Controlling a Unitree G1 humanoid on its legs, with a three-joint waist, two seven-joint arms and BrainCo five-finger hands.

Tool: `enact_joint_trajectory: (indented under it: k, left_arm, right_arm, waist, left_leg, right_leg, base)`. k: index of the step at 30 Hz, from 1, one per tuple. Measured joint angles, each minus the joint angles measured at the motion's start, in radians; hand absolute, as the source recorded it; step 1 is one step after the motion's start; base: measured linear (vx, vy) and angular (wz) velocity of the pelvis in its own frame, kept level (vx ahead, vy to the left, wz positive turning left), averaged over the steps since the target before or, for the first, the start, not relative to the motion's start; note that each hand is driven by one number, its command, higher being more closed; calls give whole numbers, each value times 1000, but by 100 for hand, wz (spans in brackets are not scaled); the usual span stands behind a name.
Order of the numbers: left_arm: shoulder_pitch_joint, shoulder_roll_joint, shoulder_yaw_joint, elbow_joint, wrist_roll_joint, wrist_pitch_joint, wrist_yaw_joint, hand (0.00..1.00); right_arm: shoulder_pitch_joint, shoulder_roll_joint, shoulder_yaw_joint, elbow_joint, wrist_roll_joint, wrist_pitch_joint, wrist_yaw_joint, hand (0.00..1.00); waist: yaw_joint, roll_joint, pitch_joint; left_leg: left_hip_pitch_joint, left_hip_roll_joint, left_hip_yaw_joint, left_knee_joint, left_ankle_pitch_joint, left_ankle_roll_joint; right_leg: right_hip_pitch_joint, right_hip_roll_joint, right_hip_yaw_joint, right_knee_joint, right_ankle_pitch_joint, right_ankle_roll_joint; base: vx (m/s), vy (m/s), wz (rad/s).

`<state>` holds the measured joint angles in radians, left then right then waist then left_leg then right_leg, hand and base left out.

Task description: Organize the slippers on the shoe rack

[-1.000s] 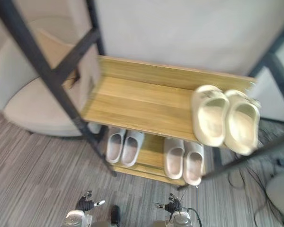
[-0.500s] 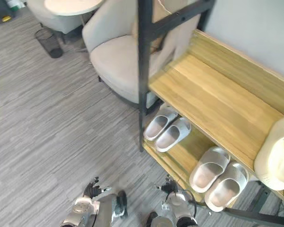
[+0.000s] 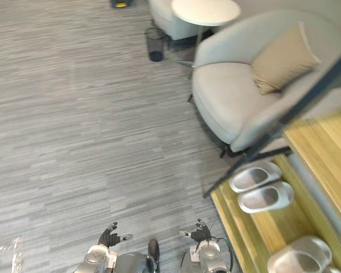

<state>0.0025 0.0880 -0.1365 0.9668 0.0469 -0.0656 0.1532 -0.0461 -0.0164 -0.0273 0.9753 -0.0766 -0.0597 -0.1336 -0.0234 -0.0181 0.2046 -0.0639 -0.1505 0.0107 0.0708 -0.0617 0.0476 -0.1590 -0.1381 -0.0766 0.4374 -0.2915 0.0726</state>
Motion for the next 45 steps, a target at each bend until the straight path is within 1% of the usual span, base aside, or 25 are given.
enact_joint_trajectory:
  k: [4, 8, 9, 10, 12, 13, 15, 21, 24, 25, 26, 27, 28, 29, 30, 33, 35, 36, 38, 40, 41, 42, 43, 44, 45]
  left_arm:
    - [13, -16, 22, 6, -2, -1, 0, 0]
    - [11, -33, 42, 5, -6, -5, -2, 0]
    - [9, -34, 52, 3, -10, -9, -2, 0]
    - [9, -34, 60, 3, -10, -9, -2, 0]
    - [10, -36, 81, 2, -10, -10, 0, 0]
    - [10, -36, 82, 4, -10, -9, 0, 0]
    - [0, -24, 81, 5, -10, -10, 0, 0]
    - [2, -20, 109, 6, -10, -6, 2, 0]
    - [10, -22, 117, 8, -10, -6, 0, 0]
    - [13, -16, 116, 7, -10, -6, 0, 0]
    - [17, 0, 114, 8, -10, -4, 0, 0]
    - [19, 1, 112, 8, -10, -2, 0, 0]
    - [24, 22, 108, 12, -10, 9, 0, 0]
    - [21, 22, 108, 21, -11, 12, 1, 0]
    - [20, 20, 108, 22, -11, 13, 1, 0]
    - [2, -4, 109, 25, -12, 13, 1, 0]
    - [-14, -13, 108, 24, -12, 11, 0, 0]
    - [-9, -14, 110, 25, -12, 8, 0, 0]
    - [-6, -34, 120, 30, -12, 7, 0, 0]
    - [-5, -54, 144, 29, -12, 5, -1, 0]
    - [2, -71, 186, 26, -12, 6, -1, 0]
    - [5, -75, 198, 22, -12, 6, -1, 0]
    - [21, -81, 220, -5, -17, 4, -1, 0]
    - [22, -79, 240, -25, -31, 3, 1, 0]
    - [21, -78, 243, -32, -32, 3, 0, 0]
  right_arm:
    - [5, -10, -4, 27, 1, 1, 0, 0]
    - [2, -10, -4, 27, 1, 1, -1, 0]
    - [-2, -8, -5, 27, 1, 2, -3, 0]
    - [-5, -10, -5, 27, 1, 2, -4, 0]
    - [0, -25, -3, 25, 1, 3, -5, 0]
    - [-1, -30, -4, 24, 1, 3, -6, 0]
    - [-7, -28, -5, 22, 1, 4, -7, 0]
    - [-34, -13, -7, 31, 1, 12, -5, 0]
    - [-30, -4, -11, 43, 0, 13, -4, 0]
    - [-30, -3, -11, 43, 0, 13, -4, 0]
    - [-14, 9, -9, 43, -2, 17, -2, 0]
    - [-10, 13, -9, 44, -2, 18, -1, 0]
    - [-9, 26, -9, 37, -2, 20, 3, 0]
    - [-11, 21, -9, 37, -2, 20, 4, 0]
    - [-13, 17, -9, 37, -2, 20, 4, 0]
    - [-33, -10, -9, 34, -2, 19, 3, 0]
    - [-39, -21, -9, 24, -2, 20, 3, 0]
    - [-21, -22, -17, 23, 1, 19, 4, 0]
    - [-28, -27, -21, 24, -2, 21, 5, 0]
    - [-29, -23, -48, 23, -2, 21, 5, 0]
    - [-26, -20, -42, 22, -1, 24, 5, 0]
    - [-24, -17, -38, 20, -1, 26, 5, 0]
    - [-20, -8, -37, 19, 0, 30, 4, 0]
    - [-22, 7, -37, 18, 0, 30, 3, 0]
    - [-22, 12, -37, 18, 0, 30, 2, 0]
  waist:
    - [14, 26, -31]
    - [13, 27, -32]
    - [14, 27, -30]
    - [14, 25, -29]
    - [15, 33, -26]
    - [17, 41, -27]
    - [26, 18, -31]
    - [53, 10, -28]
    - [56, 11, -28]
    - [55, 1, -27]
    - [53, -26, -21]
    - [49, -27, -19]
    - [30, -50, -22]
    - [23, -51, -20]
    - [22, -50, -20]
    - [4, -8, 2]
    - [-8, 5, 8]
    - [-19, -14, -1]
    - [-21, 15, -10]
    - [-21, 41, -14]
    - [-18, 49, -10]
    - [-13, 52, -6]
    - [-1, 55, -2]
    - [20, 49, 3]
    - [26, 45, 4]
  left_leg:
    - [-4, 3, -53, 25, -2, -5]
    - [-52, 18, -4, 161, -59, -81]
    - [-105, 74, 141, 301, -139, -108]
    - [-114, 106, 196, 342, -157, -98]
    - [-131, 252, 310, 359, -151, -77]
    - [-132, 256, 306, 352, -154, -70]
    - [-137, 204, 300, 312, -148, -46]
    - [-153, 149, 251, 296, -139, -34]
    - [-70, 132, 223, 210, -177, -5]
    - [-39, 123, 219, 187, -177, -5]
    - [11, 102, 206, 161, -180, -1]
    - [21, 99, 199, 157, -181, 2]
    - [58, 90, 181, 139, -187, 11]
    - [85, 96, 160, 124, -190, 21]
    - [93, 99, 155, 116, -191, 22]
    - [160, 148, 110, 68, -192, 6]
    - [192, 170, 77, 34, -193, -10]
    - [231, 163, 35, 29, -223, -57]
    - [255, 195, 11, 42, -235, -75]
    - [182, 214, 18, 227, -227, -106]
    - [110, 239, 45, 447, -189, -169]
    - [73, 260, 58, 535, -187, -184]
    - [7, 317, 120, 749, -200, -194]
    - [-52, 368, 192, 865, -220, -164]
    - [-73, 378, 210, 880, -224, -155]
  right_leg:
    - [71, 20, -54, -167, 72, -23]
    - [123, 18, -86, -209, 82, -27]
    - [162, 22, -100, -229, 84, -30]
    - [176, 24, -106, -235, 83, -30]
    - [229, 33, -118, -239, 66, -8]
    - [235, 33, -120, -237, 52, 4]
    - [228, 0, -136, -268, 49, 23]
    - [280, -21, -192, -356, 87, 45]
    - [189, -61, -174, -41, 51, 96]
    - [127, -85, -150, 115, 60, 89]
    - [44, -118, -113, 330, 107, 53]
    - [24, -124, -106, 365, 104, 49]
    - [-56, -119, -81, 502, 54, 22]
    - [-94, -101, -100, 505, 8, 1]
    - [-108, -92, -110, 492, -3, -5]
    - [-183, 11, -161, 227, -15, -43]
    - [-209, 67, -150, -6, 78, -37]
    - [-205, 84, -102, -122, 247, -71]
    - [-195, 92, -118, -76, 248, -96]
    - [-149, 93, -156, -75, 180, -120]
    - [-76, 103, -167, -111, 155, -122]
    - [-45, 109, -168, -127, 149, -125]
    - [41, 129, -167, -167, 128, -134]
    - [122, 134, -159, -202, 102, -134]
    - [142, 134, -157, -213, 95, -132]
  base:
    - [104, -129, 52]
    - [110, -89, 23]
    - [54, -7, 8]
    - [110, -10, 13]
    - [150, 10, 15]
    - [122, 84, 14]
    - [99, 126, 28]
    - [88, 81, 37]
    - [57, 68, 21]
    - [79, 75, 13]
    - [79, 60, 14]
    - [225, 18, 28]
    - [271, -8, 37]
    - [329, -13, 40]
    - [291, -29, 43]
    - [388, -80, 48]
    - [442, -147, 77]
    - [531, -215, 91]
    - [562, -218, 67]
    - [590, -207, 51]
    - [452, -149, 30]
    - [629, -173, 16]
    - [575, -115, -8]
    - [541, -87, -13]
    - [410, -19, -18]
